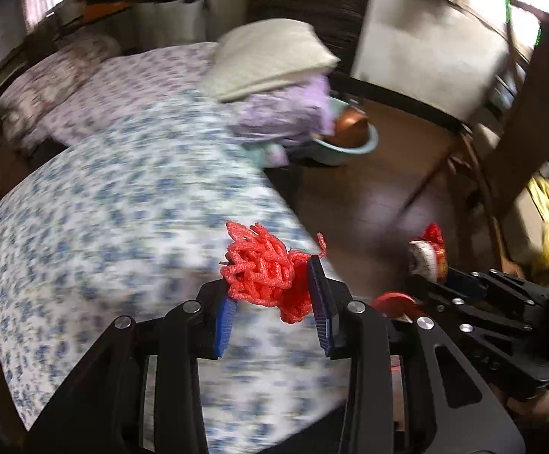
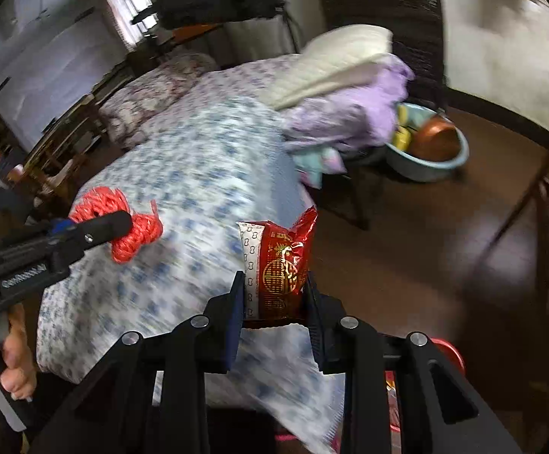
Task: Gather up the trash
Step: 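Carry the red mesh net and snack wrapper down over the red basket, then open both tools over the red basket to drop the net and wrapper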
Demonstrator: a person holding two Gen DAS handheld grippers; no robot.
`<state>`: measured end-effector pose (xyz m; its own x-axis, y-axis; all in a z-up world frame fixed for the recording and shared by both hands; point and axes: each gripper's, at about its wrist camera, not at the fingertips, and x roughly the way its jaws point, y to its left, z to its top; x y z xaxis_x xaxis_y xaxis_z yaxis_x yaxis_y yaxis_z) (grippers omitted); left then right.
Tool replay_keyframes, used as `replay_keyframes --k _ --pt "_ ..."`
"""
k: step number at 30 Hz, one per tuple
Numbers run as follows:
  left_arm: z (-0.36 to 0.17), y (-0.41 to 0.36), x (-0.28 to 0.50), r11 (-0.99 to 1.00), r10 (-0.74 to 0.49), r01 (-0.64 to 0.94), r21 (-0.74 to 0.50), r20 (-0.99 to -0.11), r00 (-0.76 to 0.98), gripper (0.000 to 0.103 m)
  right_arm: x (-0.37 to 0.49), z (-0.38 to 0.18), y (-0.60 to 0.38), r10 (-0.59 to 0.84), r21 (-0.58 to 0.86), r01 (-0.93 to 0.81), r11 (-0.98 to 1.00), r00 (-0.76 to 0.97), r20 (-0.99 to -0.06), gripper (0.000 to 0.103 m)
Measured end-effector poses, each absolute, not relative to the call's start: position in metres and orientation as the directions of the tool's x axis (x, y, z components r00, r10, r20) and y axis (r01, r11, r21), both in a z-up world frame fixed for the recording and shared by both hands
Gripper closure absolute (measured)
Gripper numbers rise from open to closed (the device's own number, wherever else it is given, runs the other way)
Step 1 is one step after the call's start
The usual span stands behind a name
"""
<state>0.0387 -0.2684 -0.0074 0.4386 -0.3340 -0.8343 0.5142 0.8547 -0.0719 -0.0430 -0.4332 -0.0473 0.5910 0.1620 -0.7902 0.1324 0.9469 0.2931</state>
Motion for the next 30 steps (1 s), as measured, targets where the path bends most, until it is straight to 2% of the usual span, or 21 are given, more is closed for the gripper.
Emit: replay_keyframes --k 7,13,20,24,30 --pt "-0.025 -0.349 -0.002 0.753 -0.386 0.653 -0.076 -0.855 0.346 0.067 -0.094 -0.091 -0.494 0.103 0.282 0.264 0.922 0.536 -0.838 0.073" --pt "-0.065 -0.419 -0.035 0.674 -0.393 0.725 -0.142 -0.900 0.189 0.067 -0.131 -0.141 -0.538 0.093 0.286 0.360 0.888 0.468 -0.879 0.073" --pt "-0.137 -0.486 -0.067 0.619 -0.278 0.770 -0.151 -0.960 0.036 0.067 -0.156 -0.214 -0.564 0.094 0.252 0.433 0.866 0.354 -0.930 0.073" --pt "-0.180 -0.510 -0.065 0.649 -0.210 0.740 -0.180 -0.976 -0.053 0.067 -0.166 -0.261 -0.571 0.129 0.265 0.471 0.842 0.301 -0.945 0.073" --pt "-0.220 -0.521 -0.060 0.670 -0.190 0.699 -0.249 -0.968 -0.162 0.062 -0.174 -0.307 -0.577 0.194 0.329 0.536 0.777 0.292 -0.936 0.070"
